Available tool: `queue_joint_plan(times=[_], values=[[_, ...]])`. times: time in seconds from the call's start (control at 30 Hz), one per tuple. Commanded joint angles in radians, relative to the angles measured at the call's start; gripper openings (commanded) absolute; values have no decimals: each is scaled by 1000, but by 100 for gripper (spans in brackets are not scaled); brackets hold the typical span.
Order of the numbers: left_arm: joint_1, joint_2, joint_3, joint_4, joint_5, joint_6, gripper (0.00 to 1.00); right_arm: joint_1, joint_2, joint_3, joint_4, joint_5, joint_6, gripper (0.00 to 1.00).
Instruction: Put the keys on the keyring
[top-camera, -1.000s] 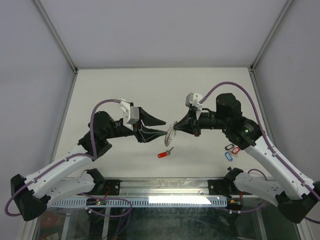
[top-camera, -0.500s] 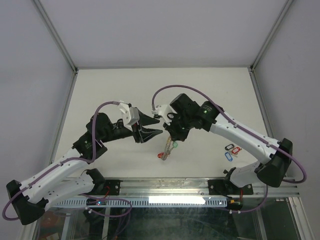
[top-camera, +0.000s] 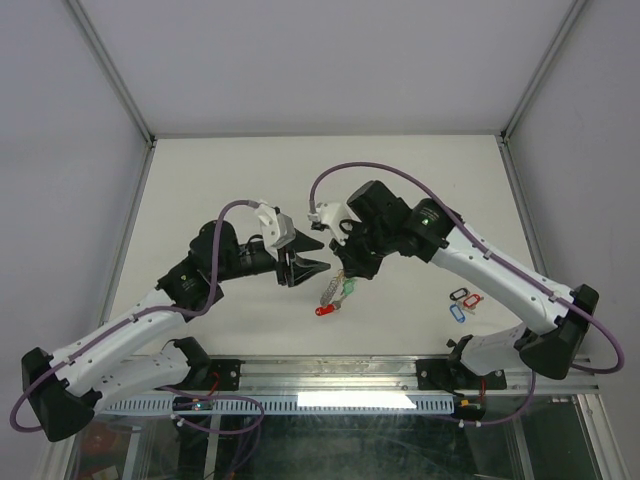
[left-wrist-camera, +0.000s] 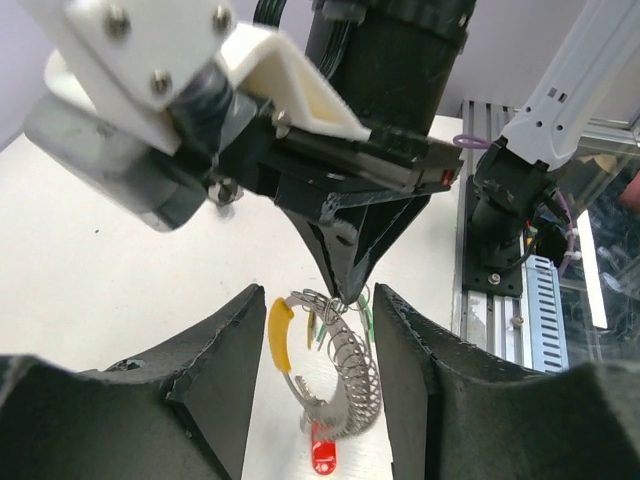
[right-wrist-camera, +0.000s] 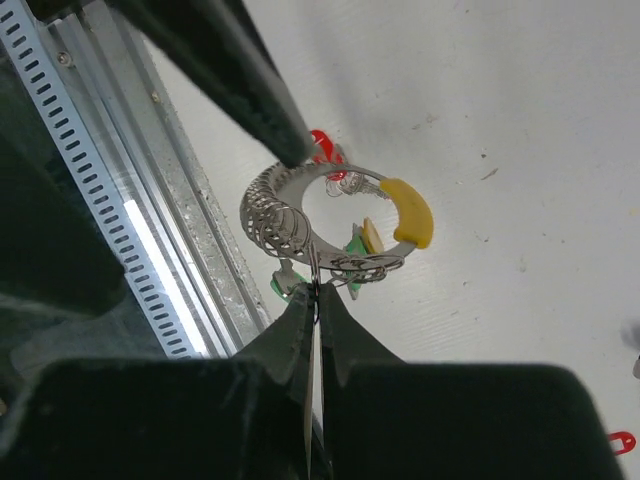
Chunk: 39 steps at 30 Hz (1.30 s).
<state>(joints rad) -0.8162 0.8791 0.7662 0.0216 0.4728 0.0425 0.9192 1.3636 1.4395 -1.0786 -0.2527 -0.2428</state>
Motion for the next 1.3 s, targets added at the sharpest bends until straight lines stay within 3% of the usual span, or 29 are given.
queue_joint_plan(times=[0.0,0.33,0.97,1.13,1.27], values=[[6,24,34,0,10,42,47,6,-46,66,44,-49,32,0],[-1,100,76,-59,86,118,55,6,-71,68,70,-81,47,0],[-21,173,127,-105,136,172,32,6,-87,64,98,-93,59,0],[-29,182,137,-105,144,176,21,6,-87,61,106,-91,60,0],[-33,185,136,-106,150,179,23,6,-90,58,113,-79,62,0]])
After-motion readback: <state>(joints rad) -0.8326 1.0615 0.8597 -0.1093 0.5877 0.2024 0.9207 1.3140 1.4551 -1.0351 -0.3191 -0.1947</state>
